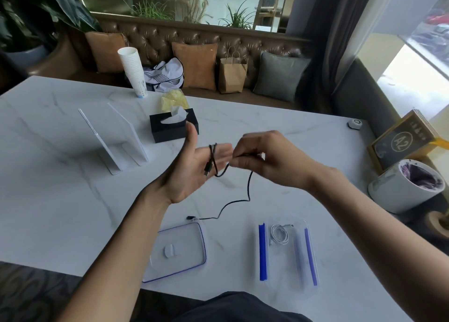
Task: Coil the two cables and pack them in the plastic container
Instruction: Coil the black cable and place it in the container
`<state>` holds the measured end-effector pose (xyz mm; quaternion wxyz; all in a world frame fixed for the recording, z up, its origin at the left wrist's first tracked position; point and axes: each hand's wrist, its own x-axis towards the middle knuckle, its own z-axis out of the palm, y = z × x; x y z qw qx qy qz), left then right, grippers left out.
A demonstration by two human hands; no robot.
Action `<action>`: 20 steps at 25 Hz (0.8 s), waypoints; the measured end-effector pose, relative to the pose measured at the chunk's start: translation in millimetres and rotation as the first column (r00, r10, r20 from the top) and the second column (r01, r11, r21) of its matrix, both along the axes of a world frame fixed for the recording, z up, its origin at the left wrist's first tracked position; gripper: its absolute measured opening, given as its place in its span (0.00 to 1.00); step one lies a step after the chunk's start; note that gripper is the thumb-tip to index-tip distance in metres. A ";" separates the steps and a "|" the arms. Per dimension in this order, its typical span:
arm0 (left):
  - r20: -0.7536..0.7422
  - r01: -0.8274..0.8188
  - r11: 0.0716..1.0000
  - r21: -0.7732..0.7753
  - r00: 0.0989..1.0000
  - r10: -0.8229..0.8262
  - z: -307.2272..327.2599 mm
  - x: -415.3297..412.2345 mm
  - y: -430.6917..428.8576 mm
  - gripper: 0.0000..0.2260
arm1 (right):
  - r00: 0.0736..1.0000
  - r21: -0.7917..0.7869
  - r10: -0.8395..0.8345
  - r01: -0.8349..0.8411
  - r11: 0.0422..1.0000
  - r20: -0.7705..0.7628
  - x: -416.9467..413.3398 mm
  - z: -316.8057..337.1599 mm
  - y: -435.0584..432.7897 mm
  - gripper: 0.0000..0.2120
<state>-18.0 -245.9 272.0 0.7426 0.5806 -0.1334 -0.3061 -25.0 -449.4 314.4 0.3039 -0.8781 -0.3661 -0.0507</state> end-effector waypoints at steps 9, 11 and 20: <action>-0.183 0.367 0.881 -0.299 0.884 -0.430 14.0 -15.5 -6.2 0.58 | 0.960 0.326 0.042 0.053 0.944 -0.277 12.8 1.7 10.7 0.07; -0.161 0.384 0.799 -0.463 0.850 -0.502 13.4 -16.4 -4.9 0.59 | 0.929 0.400 0.108 0.046 0.915 -0.354 11.0 -5.1 14.3 0.07; -0.160 -0.115 0.692 -0.713 0.987 -0.001 19.4 -18.5 -5.9 0.50 | 0.790 0.299 0.021 0.208 0.931 -0.613 -7.6 -40.6 19.4 0.13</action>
